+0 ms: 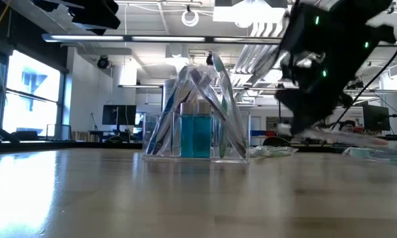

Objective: Pick & Place toothbrushing station
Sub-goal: Put the orange toothbrush into the transparent organizer

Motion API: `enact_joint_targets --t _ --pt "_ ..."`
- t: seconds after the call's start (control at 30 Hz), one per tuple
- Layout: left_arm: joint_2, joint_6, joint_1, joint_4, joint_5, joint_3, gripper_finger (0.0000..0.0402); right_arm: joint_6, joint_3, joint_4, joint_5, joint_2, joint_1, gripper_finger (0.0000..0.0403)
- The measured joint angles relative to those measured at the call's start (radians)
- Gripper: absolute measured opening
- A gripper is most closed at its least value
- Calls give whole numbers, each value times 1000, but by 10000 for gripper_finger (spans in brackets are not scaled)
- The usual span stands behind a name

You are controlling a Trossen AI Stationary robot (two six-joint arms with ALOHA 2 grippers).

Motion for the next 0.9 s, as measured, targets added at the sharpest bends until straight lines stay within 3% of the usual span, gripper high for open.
enact_joint_targets --t 0.2,0.3,0.4,0.5,0.6,0.77,0.9 --pt "60 -3 0 51 -14 0 214 -149 109 113 138 -63 175 10" --pt "107 9 0 131 -41 0 214 -344 124 335 225 -80 267 10" --pt "154 28 0 227 -77 -2 214 -637 126 671 255 -80 343 11" --pt "208 78 0 356 -111 -2 214 -937 128 1017 164 -80 398 13" --pt "261 130 0 539 -136 0 214 -1130 128 1223 0 -81 430 12" --pt "327 184 7 872 -149 0 214 -1240 128 1376 -240 -54 423 9" --pt "366 193 19 1008 -131 1 214 -1310 126 1516 -259 9 412 11"
